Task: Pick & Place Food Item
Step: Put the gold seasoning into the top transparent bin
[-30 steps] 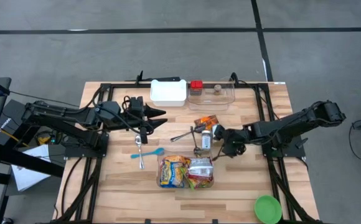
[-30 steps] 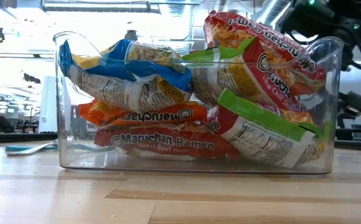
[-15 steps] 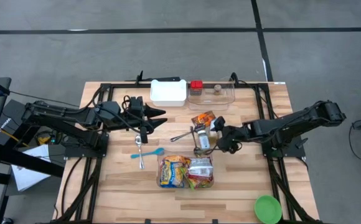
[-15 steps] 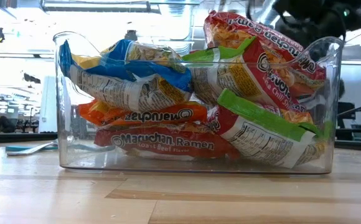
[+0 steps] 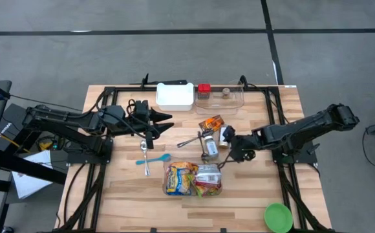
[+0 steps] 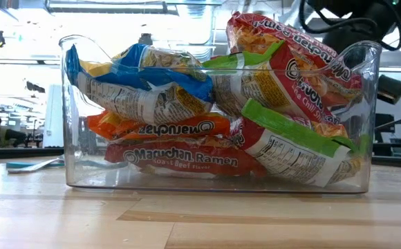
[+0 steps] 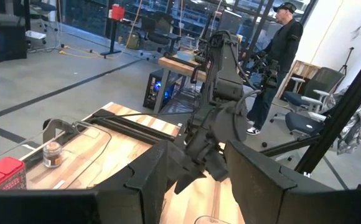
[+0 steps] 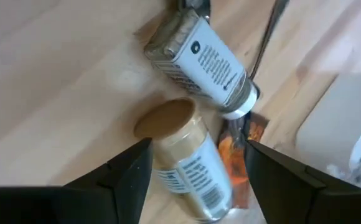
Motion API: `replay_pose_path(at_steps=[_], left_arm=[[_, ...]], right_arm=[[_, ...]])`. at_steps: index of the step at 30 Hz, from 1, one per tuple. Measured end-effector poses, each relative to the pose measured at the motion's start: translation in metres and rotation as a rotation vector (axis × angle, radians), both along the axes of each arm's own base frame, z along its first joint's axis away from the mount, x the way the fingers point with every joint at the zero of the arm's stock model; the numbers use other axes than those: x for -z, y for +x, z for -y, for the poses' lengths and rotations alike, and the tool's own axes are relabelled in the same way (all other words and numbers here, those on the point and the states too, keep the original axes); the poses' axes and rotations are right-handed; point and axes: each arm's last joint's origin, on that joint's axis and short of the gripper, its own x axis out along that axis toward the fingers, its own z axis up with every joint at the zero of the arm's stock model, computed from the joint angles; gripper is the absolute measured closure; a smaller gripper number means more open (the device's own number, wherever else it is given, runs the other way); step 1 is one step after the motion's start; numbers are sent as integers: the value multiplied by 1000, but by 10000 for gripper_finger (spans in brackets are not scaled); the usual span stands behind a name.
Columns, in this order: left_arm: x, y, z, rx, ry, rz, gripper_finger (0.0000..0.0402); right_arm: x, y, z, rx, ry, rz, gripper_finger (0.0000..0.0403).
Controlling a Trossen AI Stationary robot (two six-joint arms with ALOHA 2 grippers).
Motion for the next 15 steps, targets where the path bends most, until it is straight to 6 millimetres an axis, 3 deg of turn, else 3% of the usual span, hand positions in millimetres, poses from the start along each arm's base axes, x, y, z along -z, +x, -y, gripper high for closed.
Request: replay_pose_path(at_steps=[7, 15], left_arm=[[0, 0, 0, 0, -1, 0, 243], [0, 0, 0, -1, -8, 2, 243]], right_arm=[[-3, 5, 1, -225, -146, -15, 158], [-6, 12, 0, -171, -106, 79, 158]])
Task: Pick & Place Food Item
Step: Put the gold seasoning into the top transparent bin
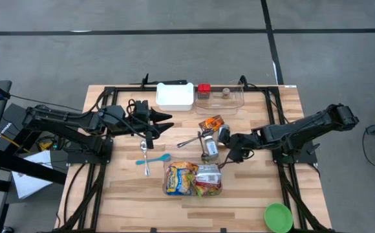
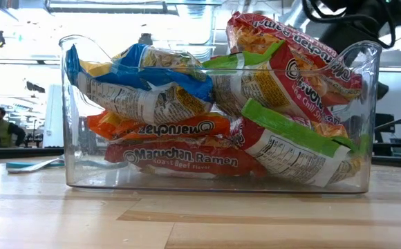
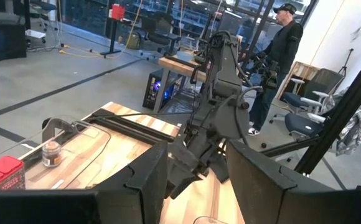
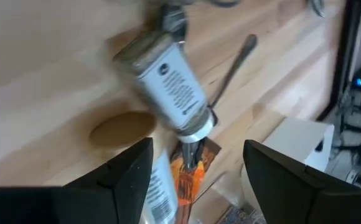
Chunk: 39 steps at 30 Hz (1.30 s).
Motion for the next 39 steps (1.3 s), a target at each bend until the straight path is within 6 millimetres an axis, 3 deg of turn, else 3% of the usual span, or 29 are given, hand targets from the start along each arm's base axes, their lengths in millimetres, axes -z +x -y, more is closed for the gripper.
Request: replay_pose_path(at_steps=[6, 10, 13, 16, 19, 27, 32, 39], left_arm=[[0, 0, 0, 0, -1, -1, 243], [0, 0, 0, 0, 1, -1, 243], [0, 0, 0, 0, 5, -3, 243], [0, 0, 0, 0, 7, -3, 243], [0, 0, 0, 0, 7, -3, 243], [0, 0, 0, -8, 7, -4, 243], [0, 0, 0, -12, 2, -2, 243], [0, 0, 0, -12, 0, -1, 243]], right_arm=[[-2, 3, 0, 137, 112, 78, 158], [-2, 1, 2, 216, 28, 93, 158], [0, 0, 8, 373, 26, 122, 158], [4, -9, 16, 425, -4, -34, 158], [12, -14, 22, 472, 77, -166, 158], [24, -6, 25, 645, 115, -156, 158], [15, -1, 27, 762, -19, -80, 158], [-7, 1, 28, 845, 115, -54, 158]])
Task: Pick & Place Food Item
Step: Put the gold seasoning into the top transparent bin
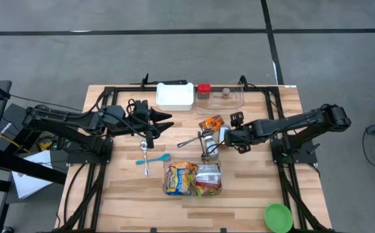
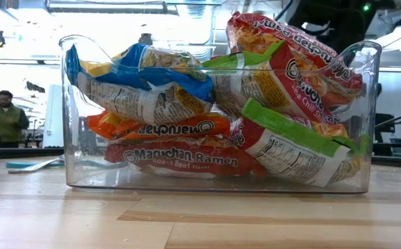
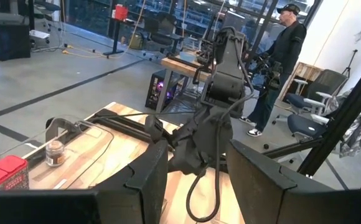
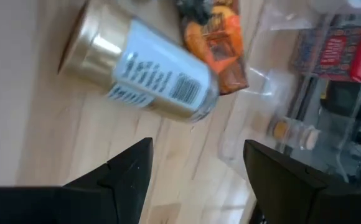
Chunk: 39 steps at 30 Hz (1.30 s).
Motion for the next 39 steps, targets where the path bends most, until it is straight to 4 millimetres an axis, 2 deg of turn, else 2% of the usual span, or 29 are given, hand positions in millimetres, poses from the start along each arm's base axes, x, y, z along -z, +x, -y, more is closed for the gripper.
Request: replay_pose_path(at_steps=[10, 19, 22, 26, 28, 35, 39], left_arm=[[0, 0, 2, 10, 0, 0, 243], [0, 0, 2, 14, 0, -3, 243], [1, 0, 2, 14, 1, -10, 243], [1, 0, 2, 13, 1, -11, 243], [1, 0, 2, 13, 1, -11, 243], [1, 0, 2, 12, -4, -10, 243], [1, 0, 2, 7, -15, -8, 243]], right_arm=[[-16, 9, -4, 34, 147, 95, 158], [-17, 10, -1, 38, 226, 99, 150], [-16, 8, 4, 58, 230, 74, 116], [-16, 6, 10, 82, 238, 62, 36], [-16, 6, 12, 93, 214, 65, 12], [-17, 8, 12, 62, 208, 69, 61], [-21, 10, 18, -6, 153, 37, 74]])
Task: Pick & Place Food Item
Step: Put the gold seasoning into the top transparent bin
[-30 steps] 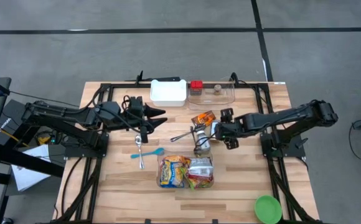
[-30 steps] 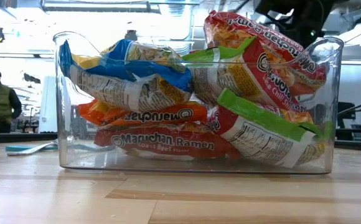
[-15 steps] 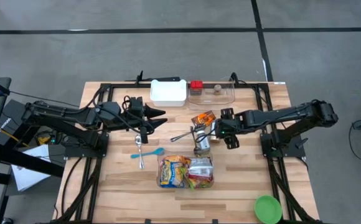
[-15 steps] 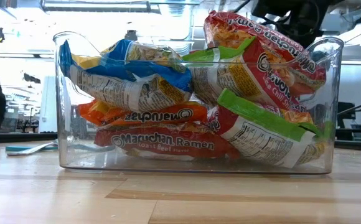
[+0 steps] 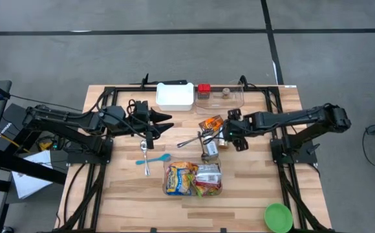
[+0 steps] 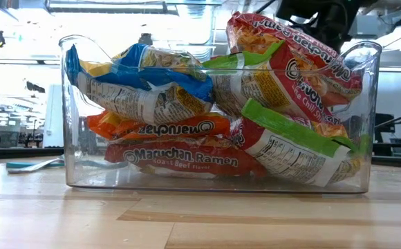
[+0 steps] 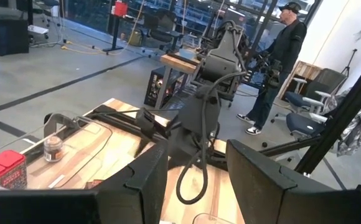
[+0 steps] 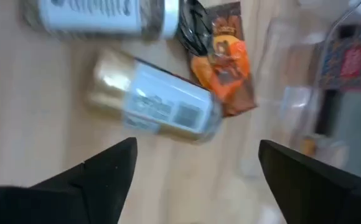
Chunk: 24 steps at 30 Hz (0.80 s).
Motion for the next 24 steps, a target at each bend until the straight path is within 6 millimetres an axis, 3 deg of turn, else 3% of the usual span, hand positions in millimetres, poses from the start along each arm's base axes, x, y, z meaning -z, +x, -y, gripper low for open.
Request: replay_pose_path(at_steps=[4, 7, 14, 24], left_arm=[[1, 0, 0, 0, 0, -8, 243], [1, 0, 0, 0, 0, -7, 243], [1, 0, 0, 1, 0, -8, 243], [1, 0, 2, 13, -1, -8, 243]], right_arm=[[0, -5, 10, -114, -140, -134, 76], [0, -4, 18, -154, -145, -145, 76], [-1, -3, 6, -740, 18, -198, 76], [5, 23, 2, -887, -78, -88, 76]])
